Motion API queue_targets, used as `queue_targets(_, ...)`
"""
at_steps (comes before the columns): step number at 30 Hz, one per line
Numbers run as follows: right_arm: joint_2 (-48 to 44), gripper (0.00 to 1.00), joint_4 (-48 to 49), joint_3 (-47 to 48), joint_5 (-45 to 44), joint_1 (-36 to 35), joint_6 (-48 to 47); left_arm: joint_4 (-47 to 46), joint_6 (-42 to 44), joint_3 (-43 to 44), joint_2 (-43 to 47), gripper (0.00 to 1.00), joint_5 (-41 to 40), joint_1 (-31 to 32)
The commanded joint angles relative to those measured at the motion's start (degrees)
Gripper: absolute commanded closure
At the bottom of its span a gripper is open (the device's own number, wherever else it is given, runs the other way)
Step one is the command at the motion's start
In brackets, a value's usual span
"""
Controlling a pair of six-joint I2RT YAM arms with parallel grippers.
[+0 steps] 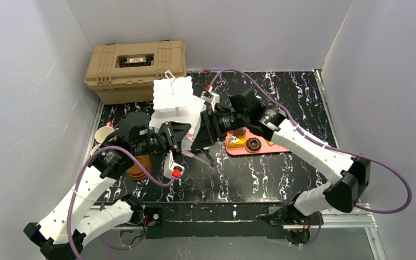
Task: Serve the afternoon tea
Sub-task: Adjust the clamp.
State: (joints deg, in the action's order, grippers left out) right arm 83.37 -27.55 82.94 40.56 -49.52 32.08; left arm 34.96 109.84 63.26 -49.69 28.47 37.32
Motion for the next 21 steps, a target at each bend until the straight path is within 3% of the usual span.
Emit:
queue_targets(1,-6.09,0.19,12.56,-8.04,-2.70,-0.14,7.92,-11.50,0.67,-6.86,3.93,1.00,0.25,0.30)
queue_targets(3,-7.91,0.02,13.70,-10.92,-4.43,-0.08,9.02,-21.45,3.54,-12.17,5.56,1.00,1.36,0.24)
queue_targets(7,-11.72,0.02,16.44,-14.94,-6.08,0.74,12.97,-39.67,6.40,-18.18,5.60,1.00,4.67,0.30)
queue_targets(17,-17.25,0.02,30.55,-27.10,-10.15,1.79,26.13,-49.80,9.30,-19.56,4.77,1.00,7.50,0.29)
queue_targets(21,-16.62,0.02,46.55,-30.59,-10.93,1.97,35.08,-50.07,10.53,-20.20,5.38,1.00,9.39,0.27)
